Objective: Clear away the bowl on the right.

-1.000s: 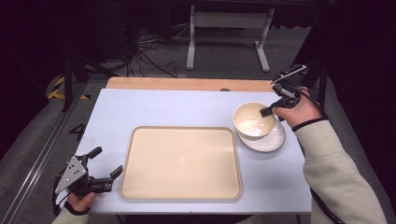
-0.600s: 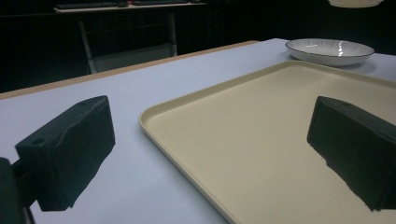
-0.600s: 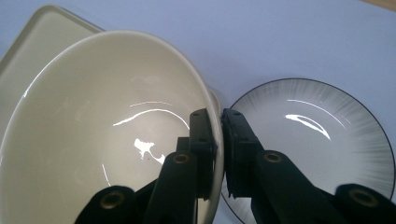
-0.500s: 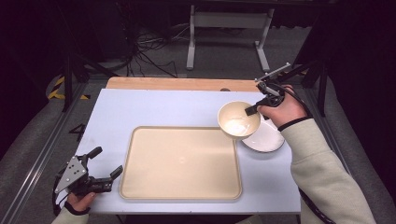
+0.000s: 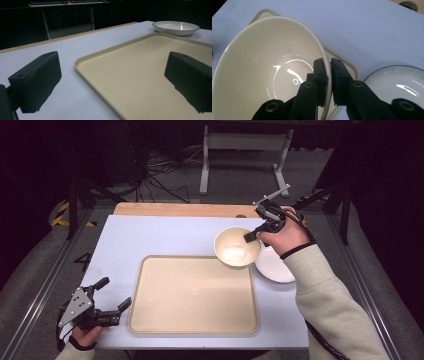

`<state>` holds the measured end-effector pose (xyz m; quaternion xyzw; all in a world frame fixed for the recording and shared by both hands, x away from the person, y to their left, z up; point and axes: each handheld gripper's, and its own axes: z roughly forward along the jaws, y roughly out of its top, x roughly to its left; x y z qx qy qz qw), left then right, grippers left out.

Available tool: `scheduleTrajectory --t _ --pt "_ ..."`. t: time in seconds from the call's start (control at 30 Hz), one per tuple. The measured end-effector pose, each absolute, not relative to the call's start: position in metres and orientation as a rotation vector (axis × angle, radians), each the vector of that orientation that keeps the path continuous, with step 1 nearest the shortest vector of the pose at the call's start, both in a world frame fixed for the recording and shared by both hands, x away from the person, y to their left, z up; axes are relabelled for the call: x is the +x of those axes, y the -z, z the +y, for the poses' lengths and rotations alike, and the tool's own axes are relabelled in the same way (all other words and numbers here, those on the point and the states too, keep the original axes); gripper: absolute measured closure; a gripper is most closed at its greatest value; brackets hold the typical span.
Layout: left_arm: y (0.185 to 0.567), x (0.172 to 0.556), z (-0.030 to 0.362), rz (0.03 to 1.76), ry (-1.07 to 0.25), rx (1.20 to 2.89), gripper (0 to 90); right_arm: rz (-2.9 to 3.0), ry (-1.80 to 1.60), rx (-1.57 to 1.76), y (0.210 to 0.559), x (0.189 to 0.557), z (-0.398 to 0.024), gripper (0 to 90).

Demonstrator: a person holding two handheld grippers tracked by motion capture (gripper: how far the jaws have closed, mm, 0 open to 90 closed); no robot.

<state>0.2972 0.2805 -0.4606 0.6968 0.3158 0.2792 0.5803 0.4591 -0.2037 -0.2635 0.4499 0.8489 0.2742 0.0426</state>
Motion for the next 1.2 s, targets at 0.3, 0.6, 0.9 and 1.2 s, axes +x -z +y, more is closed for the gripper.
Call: scheduleTrajectory --t 0.3,0.6,0.9,1.2 --pt "0.461 0.297 0.28 0.739 -0.649 1.627 1.5 2.65 -0.872 1.321 0.266 0.456 -0.174 83.1" --pt "0.461 0.297 0.28 0.736 -0.649 1.629 1.5 2.656 -0.956 1.269 0.272 0.453 -0.148 82.8" --pt "0.461 0.297 0.28 0.735 -0.653 1.632 1.5 2.663 -0.996 1.257 0.284 0.455 -0.131 82.9" --pt "0.461 0.297 0.279 0.734 -0.653 1.632 1.5 2.69 -1.029 1.265 0.312 0.456 -0.115 82.8"
